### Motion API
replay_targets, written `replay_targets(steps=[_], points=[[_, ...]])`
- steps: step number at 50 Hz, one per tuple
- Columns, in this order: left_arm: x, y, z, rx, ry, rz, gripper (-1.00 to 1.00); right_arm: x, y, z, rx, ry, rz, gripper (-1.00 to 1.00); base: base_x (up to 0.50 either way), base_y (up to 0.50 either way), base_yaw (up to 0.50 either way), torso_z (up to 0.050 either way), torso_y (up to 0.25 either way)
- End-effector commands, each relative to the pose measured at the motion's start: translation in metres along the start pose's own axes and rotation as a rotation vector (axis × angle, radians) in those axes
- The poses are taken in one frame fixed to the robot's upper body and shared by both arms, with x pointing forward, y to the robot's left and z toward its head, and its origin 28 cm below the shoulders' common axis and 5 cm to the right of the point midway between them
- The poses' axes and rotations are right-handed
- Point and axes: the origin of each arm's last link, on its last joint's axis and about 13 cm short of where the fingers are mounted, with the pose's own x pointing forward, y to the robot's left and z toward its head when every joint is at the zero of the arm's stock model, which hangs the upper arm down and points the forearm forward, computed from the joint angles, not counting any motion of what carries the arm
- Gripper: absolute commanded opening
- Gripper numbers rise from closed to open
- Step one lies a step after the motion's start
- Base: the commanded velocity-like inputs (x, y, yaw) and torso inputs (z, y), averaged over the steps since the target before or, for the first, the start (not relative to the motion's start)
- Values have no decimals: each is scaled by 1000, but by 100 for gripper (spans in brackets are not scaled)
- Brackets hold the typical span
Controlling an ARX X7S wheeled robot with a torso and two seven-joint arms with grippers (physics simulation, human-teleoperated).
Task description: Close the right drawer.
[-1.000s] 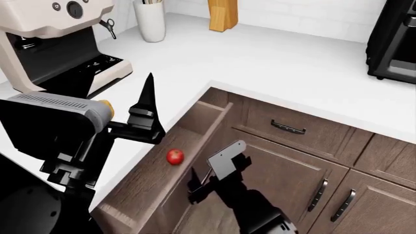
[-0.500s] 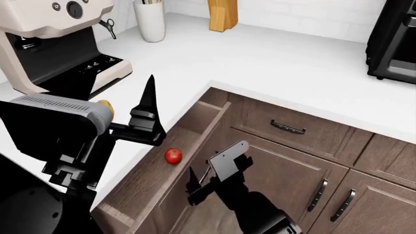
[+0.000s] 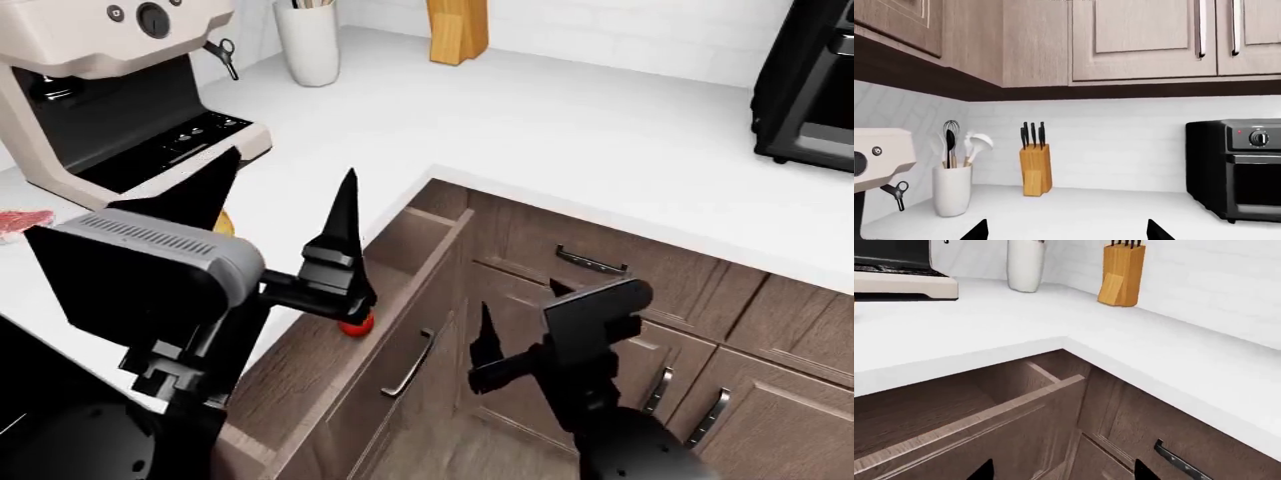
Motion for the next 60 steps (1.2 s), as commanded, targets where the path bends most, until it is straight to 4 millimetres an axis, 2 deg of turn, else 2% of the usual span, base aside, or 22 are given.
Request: replay_targets(steps=[1,11,20,22,34,40,46,54,60], points=[[-3,-25,0,-50,-12,-93,100,-34,-21,17,-5,-59,-133,100,0,0,0,0,0],[2,-40,1,-57,-9,-155,100,-59,-41,22,32,-88,-262,100,0,0,0,0,0],[8,-58,-18,-66,44,-224,100,-75,-51,26,48,-117,-343,100,0,0,0,0,0],[9,-61,-27,-70,67,-235,100,-81,-54,30,51,-133,-372,100,0,0,0,0,0],[11,-64,-41,-77,97,-244,100,-102,-59,34,61,-177,-450,100,0,0,0,0,0],[12,-71,-53,-73,130,-264,100,-113,-61,36,65,-203,-491,100,0,0,0,0,0],[13,-75,-74,-49,186,-282,100,-122,-62,39,75,-240,-520,100,0,0,0,0,0],[14,-80,-92,-30,235,-296,100,-125,-63,35,95,-256,-530,100,0,0,0,0,0],[15,-84,-113,-35,304,-322,100,-124,-62,33,99,-258,-524,100,0,0,0,0,0]])
